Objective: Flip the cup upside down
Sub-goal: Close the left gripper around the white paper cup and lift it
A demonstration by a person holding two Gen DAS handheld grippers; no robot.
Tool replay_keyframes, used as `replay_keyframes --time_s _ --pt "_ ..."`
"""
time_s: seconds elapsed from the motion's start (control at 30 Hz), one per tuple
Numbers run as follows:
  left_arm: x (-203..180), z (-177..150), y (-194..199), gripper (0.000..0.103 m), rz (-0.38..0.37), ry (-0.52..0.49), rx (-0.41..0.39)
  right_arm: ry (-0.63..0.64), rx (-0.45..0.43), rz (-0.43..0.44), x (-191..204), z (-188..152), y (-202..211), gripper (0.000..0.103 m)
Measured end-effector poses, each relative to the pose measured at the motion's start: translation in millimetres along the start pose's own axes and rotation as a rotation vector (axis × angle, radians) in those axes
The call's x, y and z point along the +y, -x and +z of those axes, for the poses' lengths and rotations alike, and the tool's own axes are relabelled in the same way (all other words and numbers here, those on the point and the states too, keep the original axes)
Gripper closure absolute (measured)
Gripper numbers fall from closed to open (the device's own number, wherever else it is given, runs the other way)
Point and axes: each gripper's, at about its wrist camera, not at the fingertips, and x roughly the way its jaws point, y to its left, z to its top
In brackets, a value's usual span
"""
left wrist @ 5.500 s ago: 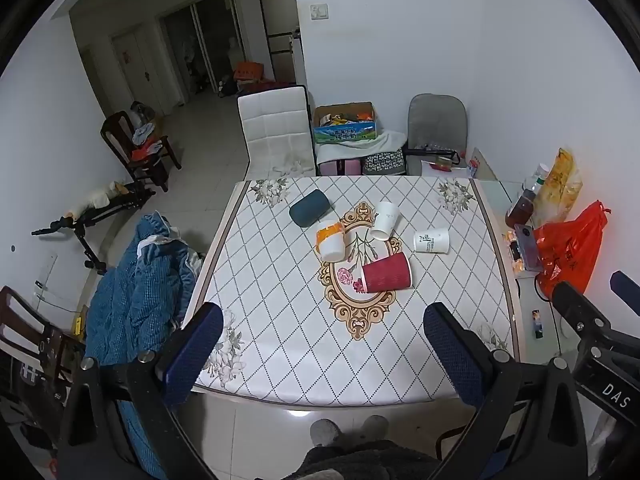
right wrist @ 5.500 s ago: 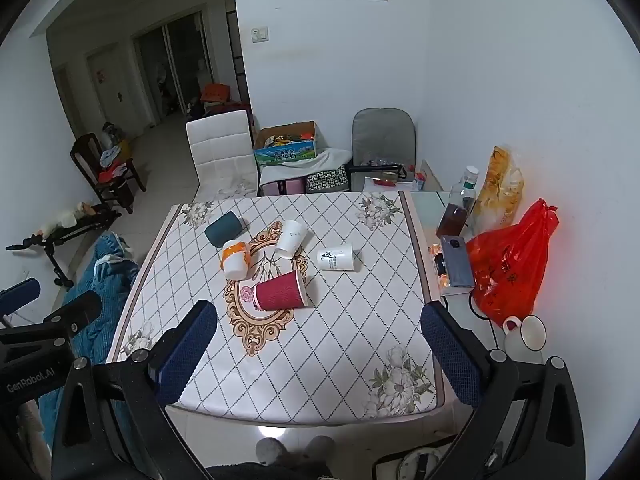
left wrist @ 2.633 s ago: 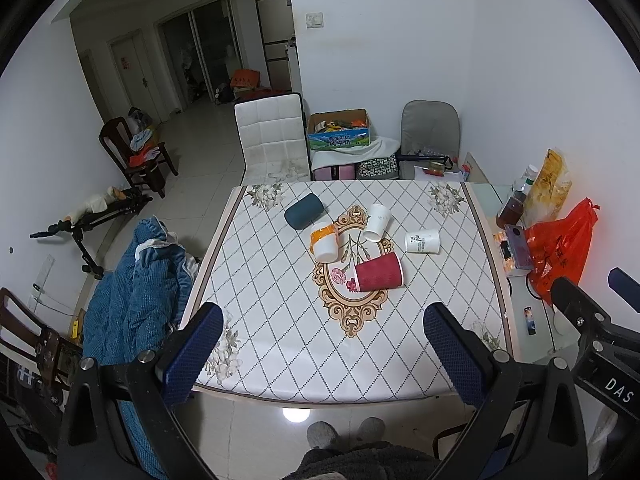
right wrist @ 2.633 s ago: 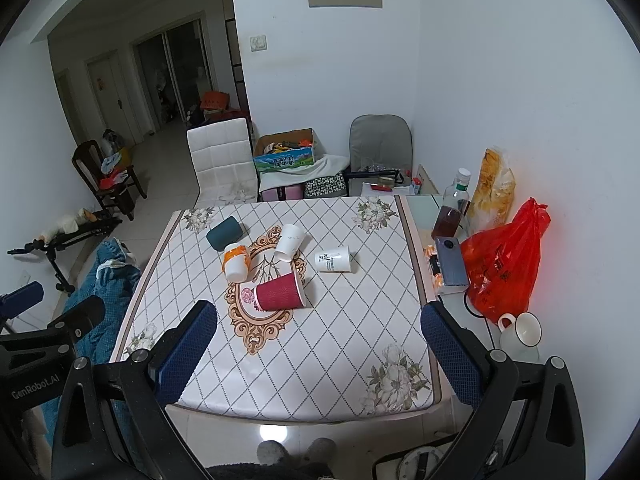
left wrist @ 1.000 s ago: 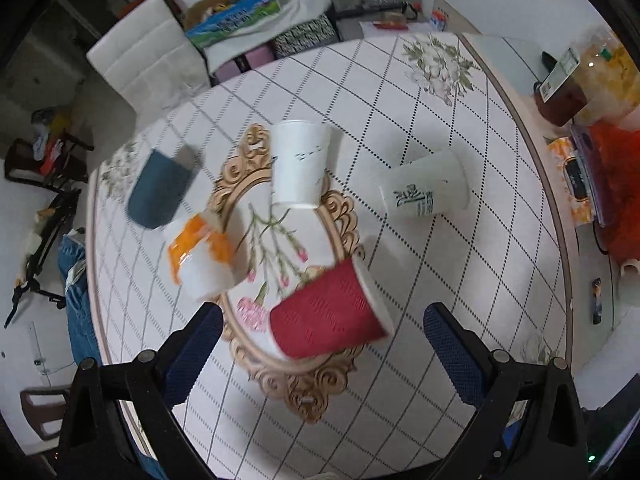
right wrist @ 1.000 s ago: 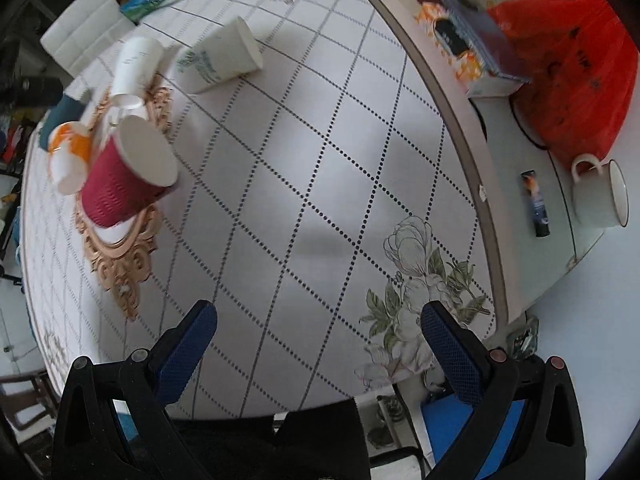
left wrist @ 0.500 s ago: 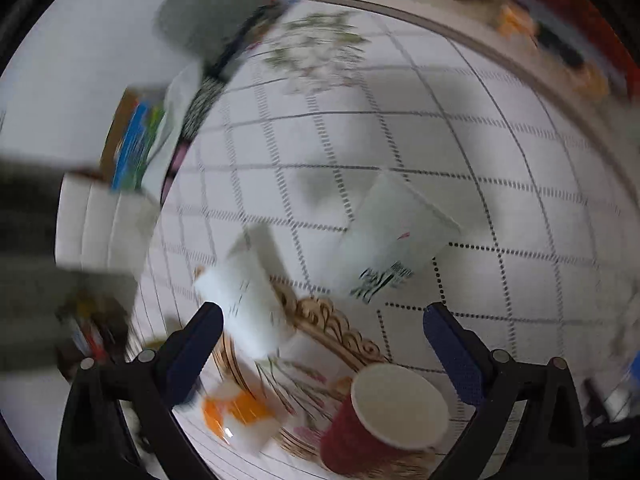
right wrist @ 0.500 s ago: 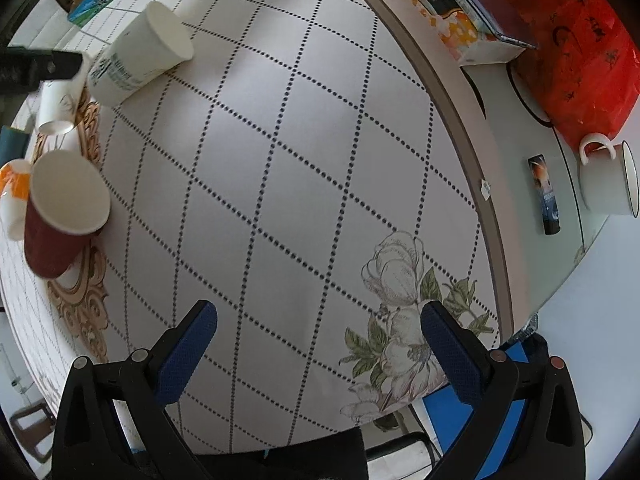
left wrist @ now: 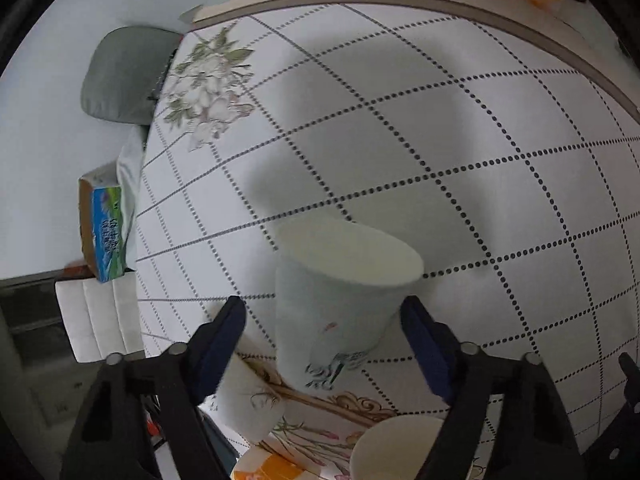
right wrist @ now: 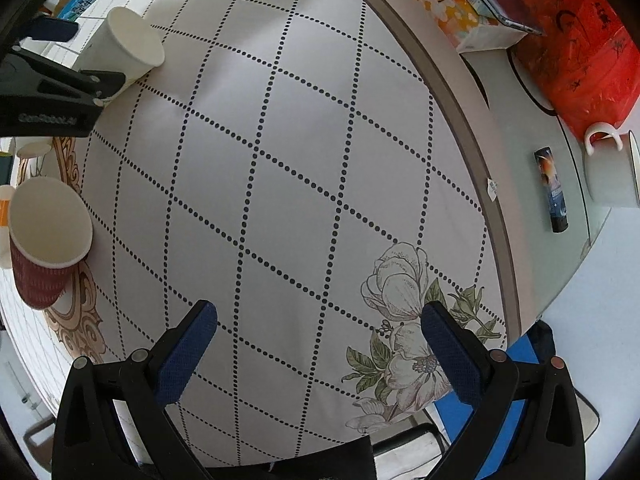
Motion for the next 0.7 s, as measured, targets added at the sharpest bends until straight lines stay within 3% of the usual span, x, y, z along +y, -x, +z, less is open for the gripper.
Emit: replay_keyframes --time_s 0.07,0.33,0.7 --pt "-1 3 -5 0.040 -0.012 -0.005 0.006 -0.006 0.003 0.001 -3 11 -2 0.000" --pt "4 3 -6 0.044 -0.018 0.035 -0.009 -0.015 0.000 -0.002 -14 26 -5 0.000" --pt "48 -14 20 0.046 -0.160 0.295 -0.045 -0.042 -0.018 0.001 -21 11 9 0.000"
